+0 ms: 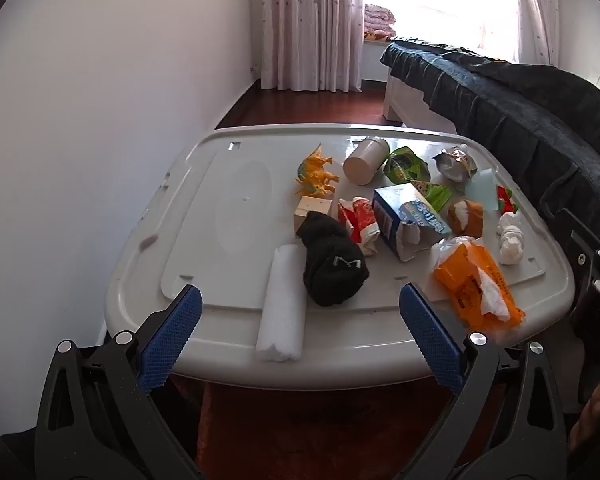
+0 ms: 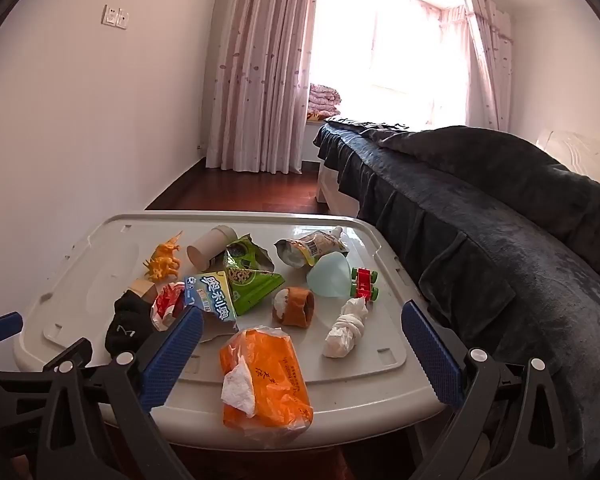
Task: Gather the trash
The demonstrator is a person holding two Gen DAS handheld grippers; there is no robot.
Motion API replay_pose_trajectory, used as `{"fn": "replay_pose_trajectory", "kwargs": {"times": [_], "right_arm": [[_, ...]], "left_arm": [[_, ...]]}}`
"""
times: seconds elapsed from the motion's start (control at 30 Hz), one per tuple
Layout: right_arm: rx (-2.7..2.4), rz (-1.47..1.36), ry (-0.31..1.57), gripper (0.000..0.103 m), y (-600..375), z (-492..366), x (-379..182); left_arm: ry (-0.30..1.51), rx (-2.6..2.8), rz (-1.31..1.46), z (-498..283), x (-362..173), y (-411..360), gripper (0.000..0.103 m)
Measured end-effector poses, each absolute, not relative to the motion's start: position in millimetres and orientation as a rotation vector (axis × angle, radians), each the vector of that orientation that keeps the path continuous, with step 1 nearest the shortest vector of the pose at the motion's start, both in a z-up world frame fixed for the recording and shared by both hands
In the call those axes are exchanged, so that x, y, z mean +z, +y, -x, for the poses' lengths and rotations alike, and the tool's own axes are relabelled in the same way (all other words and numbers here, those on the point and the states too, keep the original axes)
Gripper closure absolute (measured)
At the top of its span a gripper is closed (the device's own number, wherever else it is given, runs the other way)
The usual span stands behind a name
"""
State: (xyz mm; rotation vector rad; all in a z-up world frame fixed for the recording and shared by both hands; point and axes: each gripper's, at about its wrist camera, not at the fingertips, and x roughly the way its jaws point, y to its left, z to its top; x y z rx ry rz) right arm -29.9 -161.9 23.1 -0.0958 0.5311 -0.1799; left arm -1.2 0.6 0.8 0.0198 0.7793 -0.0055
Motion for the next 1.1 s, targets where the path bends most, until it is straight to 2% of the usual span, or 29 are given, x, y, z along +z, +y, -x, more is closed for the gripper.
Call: {"fn": "replay_pose_trajectory", "kwargs": {"times": [1.1], "right_arm": [[-0.157,0.069,0.562,0.005,-158,23,14]], "left_arm": [[0.817,0.036,0.003,-1,-20,17,0.007]]}}
